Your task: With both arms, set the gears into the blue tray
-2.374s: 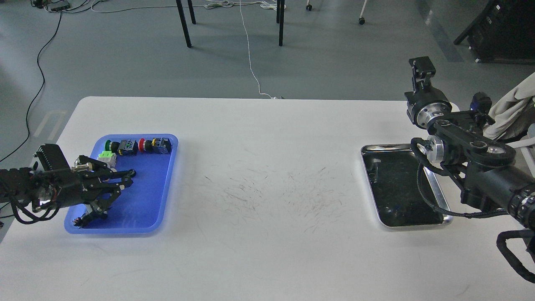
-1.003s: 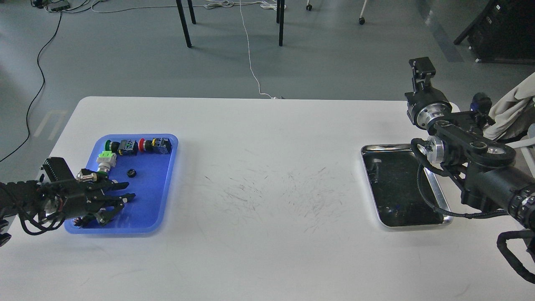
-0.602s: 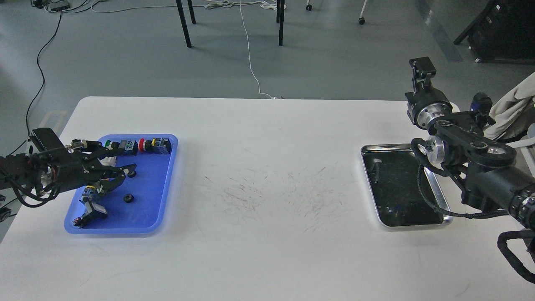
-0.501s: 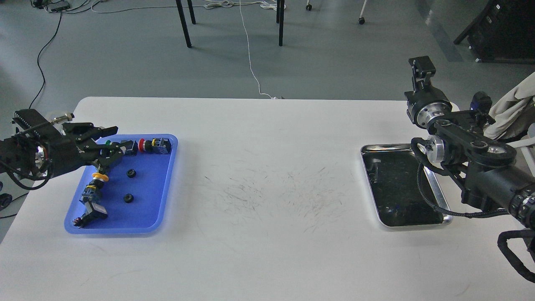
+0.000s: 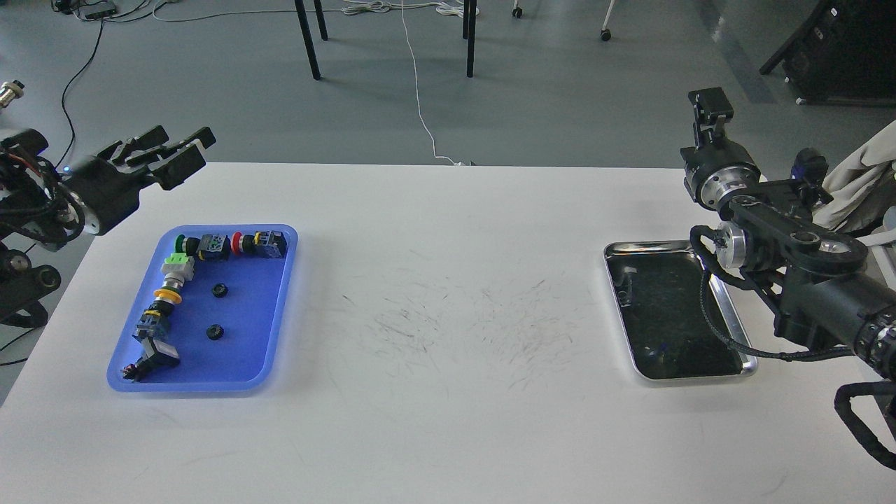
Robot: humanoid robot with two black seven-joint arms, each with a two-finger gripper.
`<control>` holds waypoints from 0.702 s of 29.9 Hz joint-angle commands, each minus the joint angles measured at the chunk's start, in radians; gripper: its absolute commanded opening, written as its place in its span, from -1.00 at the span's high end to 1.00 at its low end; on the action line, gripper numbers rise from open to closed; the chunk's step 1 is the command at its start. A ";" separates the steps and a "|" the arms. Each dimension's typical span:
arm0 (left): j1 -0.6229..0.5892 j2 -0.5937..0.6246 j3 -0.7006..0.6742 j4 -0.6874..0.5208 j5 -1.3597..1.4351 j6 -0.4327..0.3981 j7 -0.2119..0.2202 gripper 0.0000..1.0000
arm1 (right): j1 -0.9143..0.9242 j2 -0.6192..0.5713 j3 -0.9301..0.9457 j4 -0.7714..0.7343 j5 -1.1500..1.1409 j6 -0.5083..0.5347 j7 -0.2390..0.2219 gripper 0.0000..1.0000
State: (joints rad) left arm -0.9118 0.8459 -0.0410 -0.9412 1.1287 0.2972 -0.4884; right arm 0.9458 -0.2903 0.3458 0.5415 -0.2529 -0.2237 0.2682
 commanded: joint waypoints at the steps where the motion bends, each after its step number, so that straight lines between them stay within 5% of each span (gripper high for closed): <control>1: 0.002 -0.054 -0.049 0.024 -0.068 -0.013 0.000 -0.97 | -0.004 0.007 0.005 0.003 0.001 0.004 0.049 -0.95; 8: 0.001 -0.204 -0.151 0.178 -0.289 -0.167 0.000 -0.97 | -0.001 0.010 0.010 0.034 0.006 0.009 0.080 -0.95; 20: 0.005 -0.315 -0.273 0.257 -0.760 -0.362 0.001 -0.98 | -0.012 0.007 0.126 0.103 0.059 0.047 0.011 -0.97; 21: 0.005 -0.321 -0.278 0.255 -0.808 -0.377 0.058 -0.98 | -0.013 0.007 0.143 0.103 0.090 0.052 -0.003 -0.98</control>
State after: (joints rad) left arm -0.9081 0.5405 -0.3083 -0.6852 0.4366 -0.0451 -0.4886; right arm 0.9366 -0.2852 0.4456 0.6425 -0.2163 -0.1830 0.2963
